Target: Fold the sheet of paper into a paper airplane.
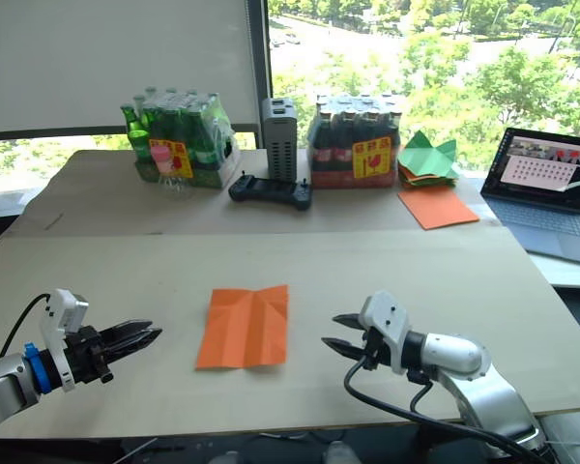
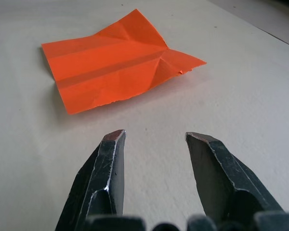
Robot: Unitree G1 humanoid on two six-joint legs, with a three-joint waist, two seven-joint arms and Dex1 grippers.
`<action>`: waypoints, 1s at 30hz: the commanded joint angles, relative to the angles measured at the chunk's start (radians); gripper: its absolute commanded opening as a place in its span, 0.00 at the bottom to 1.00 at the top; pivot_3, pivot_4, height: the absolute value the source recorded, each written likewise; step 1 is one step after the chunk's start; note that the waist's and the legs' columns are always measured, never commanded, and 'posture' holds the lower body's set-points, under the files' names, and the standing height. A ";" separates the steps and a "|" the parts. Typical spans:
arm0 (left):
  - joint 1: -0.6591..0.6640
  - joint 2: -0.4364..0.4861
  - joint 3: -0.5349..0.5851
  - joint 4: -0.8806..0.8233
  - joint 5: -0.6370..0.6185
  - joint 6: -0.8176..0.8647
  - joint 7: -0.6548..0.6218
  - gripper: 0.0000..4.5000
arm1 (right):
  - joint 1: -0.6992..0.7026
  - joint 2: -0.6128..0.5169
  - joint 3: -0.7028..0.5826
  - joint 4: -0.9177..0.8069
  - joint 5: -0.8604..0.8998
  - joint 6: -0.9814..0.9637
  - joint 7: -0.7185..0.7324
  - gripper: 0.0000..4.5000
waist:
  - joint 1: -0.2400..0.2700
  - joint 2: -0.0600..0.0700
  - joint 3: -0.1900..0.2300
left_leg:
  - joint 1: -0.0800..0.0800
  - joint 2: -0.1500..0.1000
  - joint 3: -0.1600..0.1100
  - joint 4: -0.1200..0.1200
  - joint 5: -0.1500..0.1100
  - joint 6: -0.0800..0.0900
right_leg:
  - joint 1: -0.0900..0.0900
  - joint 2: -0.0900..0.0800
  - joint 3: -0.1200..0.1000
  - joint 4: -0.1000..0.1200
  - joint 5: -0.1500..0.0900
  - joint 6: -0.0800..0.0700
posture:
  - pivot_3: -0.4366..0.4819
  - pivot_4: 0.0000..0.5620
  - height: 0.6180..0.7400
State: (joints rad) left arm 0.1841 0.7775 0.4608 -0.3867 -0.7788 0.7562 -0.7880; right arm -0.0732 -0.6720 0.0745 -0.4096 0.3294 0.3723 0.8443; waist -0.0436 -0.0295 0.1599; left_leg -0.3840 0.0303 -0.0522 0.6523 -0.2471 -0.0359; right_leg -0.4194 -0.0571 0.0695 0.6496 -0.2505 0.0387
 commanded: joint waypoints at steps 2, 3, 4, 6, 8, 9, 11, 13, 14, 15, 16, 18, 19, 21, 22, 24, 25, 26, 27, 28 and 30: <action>-0.047 -0.006 0.022 -0.014 -0.036 0.002 0.014 0.41 | -0.018 0.020 -0.013 -0.046 0.027 0.018 -0.018 0.50 | 0.001 0.000 0.000 | 0.000 0.000 0.000 0.000 0.000 0.000 | 0.000 0.000 0.000 0.000 0.000 0.000 | 0.48 0.27 1.00; -0.055 -0.009 0.025 -0.012 -0.047 0.010 0.015 0.41 | -0.020 0.026 -0.014 -0.047 0.033 0.026 -0.023 0.50 | 0.001 0.000 0.000 | 0.000 0.000 0.000 0.001 0.000 0.000 | 0.000 0.000 0.000 0.000 0.000 0.000 | 0.48 0.27 1.00; -0.059 -0.009 0.025 -0.012 -0.053 0.018 0.019 0.41 | -0.023 0.032 -0.015 -0.048 0.036 0.033 -0.029 0.50 | 0.001 0.000 0.000 | 0.000 0.000 0.000 0.001 0.000 0.000 | 0.000 0.000 0.000 0.000 0.000 0.000 | 0.48 0.27 1.00; -0.065 -0.008 0.022 -0.014 -0.062 0.030 0.025 0.41 | -0.029 0.045 -0.018 -0.051 0.041 0.047 -0.038 0.50 | -0.001 0.000 0.000 | 0.000 0.000 0.000 0.001 0.000 0.000 | 0.000 0.000 0.000 0.000 0.000 0.000 | 0.48 0.27 1.00; -0.072 -0.011 0.018 -0.017 -0.068 0.035 0.038 0.41 | -0.037 0.058 -0.021 -0.055 0.048 0.065 -0.050 0.50 | -0.002 0.000 0.000 | 0.000 0.000 0.000 0.001 0.000 0.000 | 0.000 0.000 0.000 0.000 0.000 0.000 | 0.48 0.27 1.00; -0.076 -0.014 0.014 -0.019 -0.064 0.032 0.045 0.41 | -0.041 0.065 -0.024 -0.055 0.051 0.072 -0.059 0.50 | -0.002 0.000 0.000 | 0.000 0.000 0.000 0.001 0.000 0.000 | 0.000 0.000 0.000 0.001 0.000 0.000 | 0.48 0.27 1.00; -0.082 -0.020 0.010 -0.021 -0.071 0.036 0.053 0.41 | -0.050 0.077 -0.029 -0.056 0.063 0.085 -0.070 0.50 | 0.000 0.000 0.000 | 0.000 0.000 0.000 0.001 0.000 0.000 | 0.000 0.000 0.000 0.001 0.000 0.000 | 0.48 0.27 1.00; -0.089 -0.033 0.009 -0.024 -0.082 0.040 0.067 0.41 | -0.059 0.086 -0.037 -0.054 0.072 0.093 -0.082 0.38 | 0.000 0.000 0.000 | 0.000 0.000 0.000 0.002 0.000 0.000 | 0.000 0.000 0.000 0.001 0.000 0.000 | 0.48 0.27 1.00; -0.093 -0.041 0.011 -0.026 -0.090 0.041 0.072 0.41 | -0.061 0.089 -0.041 -0.055 0.084 0.099 -0.082 0.31 | 0.001 0.000 0.000 | 0.000 0.000 0.000 0.002 0.000 0.000 | 0.000 0.000 0.000 0.001 0.000 0.000 | 0.48 0.27 1.00; -0.094 -0.045 0.009 -0.029 -0.096 0.043 0.077 0.28 | -0.064 0.093 -0.046 -0.055 0.089 0.101 -0.085 0.24 | 0.001 0.000 0.000 | 0.000 0.000 0.000 0.002 0.000 0.000 | 0.000 0.000 0.000 0.001 0.000 0.000 | 0.48 0.27 1.00; -0.099 -0.050 0.005 -0.030 -0.099 0.043 0.084 0.21 | -0.071 0.101 -0.051 -0.051 0.096 0.108 -0.094 0.16 | 0.001 0.000 0.000 | 0.000 0.000 0.000 0.002 0.000 0.000 | 0.000 0.000 0.000 0.001 0.000 0.000 | 0.48 0.27 1.00; -0.105 -0.056 -0.003 -0.030 -0.100 0.043 0.092 0.07 | -0.081 0.109 -0.054 -0.045 0.102 0.117 -0.108 0.00 | -0.001 0.000 0.000 | 0.000 0.000 0.000 0.002 0.000 0.000 | 0.000 0.000 0.000 0.002 0.000 0.000 | 0.48 0.27 1.00; -0.109 -0.059 -0.006 -0.029 -0.100 0.041 0.094 0.00 | -0.086 0.112 -0.054 -0.043 0.104 0.121 -0.113 0.00 | -0.001 0.000 0.000 | 0.000 0.000 0.000 0.002 0.000 0.000 | 0.000 0.000 0.000 0.002 0.000 0.000 | 0.48 0.27 1.00; -0.123 -0.067 -0.018 -0.024 -0.095 0.039 0.103 0.00 | -0.094 0.118 -0.051 -0.040 0.103 0.121 -0.122 0.00 | 0.000 0.000 0.000 | 0.000 0.000 0.000 0.002 0.000 0.000 | 0.000 0.000 0.000 0.002 0.000 0.000 | 0.48 0.27 1.00; -0.129 -0.070 -0.023 -0.021 -0.094 0.037 0.105 0.00 | -0.098 0.121 -0.049 -0.037 0.102 0.122 -0.128 0.00 | 0.000 0.000 0.000 | 0.000 0.000 0.000 0.002 0.000 0.000 | 0.000 0.000 0.000 0.002 0.000 0.000 | 0.48 0.27 1.00; -0.143 -0.081 -0.048 -0.017 -0.087 0.033 0.107 0.00 | -0.110 0.130 -0.039 -0.030 0.096 0.126 -0.140 0.00 | 0.000 0.000 0.000 | -0.001 0.000 0.000 0.003 0.000 0.000 | 0.000 0.000 0.000 0.002 0.000 0.000 | 0.48 0.27 1.00; -0.156 -0.090 -0.081 -0.014 -0.069 0.025 0.110 0.00 | -0.121 0.138 -0.025 -0.023 0.079 0.130 -0.156 0.00 | 0.000 0.000 0.000 | -0.001 0.000 0.000 0.003 0.000 0.000 | 0.000 0.000 0.000 0.002 0.000 0.000 | 0.48 0.27 1.00; -0.167 -0.097 -0.110 -0.011 -0.051 0.016 0.108 0.00 | -0.130 0.146 -0.016 -0.017 0.070 0.131 -0.167 0.00 | 0.000 0.000 0.000 | -0.001 0.000 0.000 0.004 0.000 0.000 | 0.000 0.000 0.000 0.003 0.000 0.000 | 0.48 0.27 1.00; -0.173 -0.101 -0.131 -0.007 -0.038 0.010 0.103 0.00 | -0.136 0.153 -0.009 -0.014 0.064 0.132 -0.174 0.00 | 0.000 0.000 0.000 | -0.001 0.000 0.000 0.005 0.000 0.000 | 0.000 0.000 0.000 0.004 0.000 0.000 | 0.48 0.27 1.00; -0.178 -0.106 -0.144 -0.003 -0.030 0.006 0.099 0.00 | -0.141 0.159 -0.005 -0.012 0.061 0.133 -0.178 0.00 | 0.000 0.000 0.000 | -0.001 0.000 0.000 0.006 0.000 0.000 | 0.000 0.000 0.000 0.005 0.000 0.000 | 0.48 0.27 1.00; -0.187 -0.108 -0.181 0.013 -0.002 -0.011 0.085 0.00 | -0.153 0.173 0.003 -0.005 0.056 0.131 -0.188 0.00 | -0.002 0.000 0.000 | -0.001 0.000 0.000 0.006 0.000 0.000 | 0.000 0.000 0.000 0.006 0.000 0.000 | 0.48 0.27 1.00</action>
State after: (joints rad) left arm 0.0107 0.6655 0.2922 -0.3749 -0.8033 0.7747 -0.6859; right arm -0.2077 -0.5069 0.0764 -0.3993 0.3911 0.5035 0.6671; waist -0.0456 -0.0296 0.1599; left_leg -0.3847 0.0302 -0.0526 0.6583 -0.2473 -0.0359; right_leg -0.4198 -0.0569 0.0696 0.6557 -0.2504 0.0387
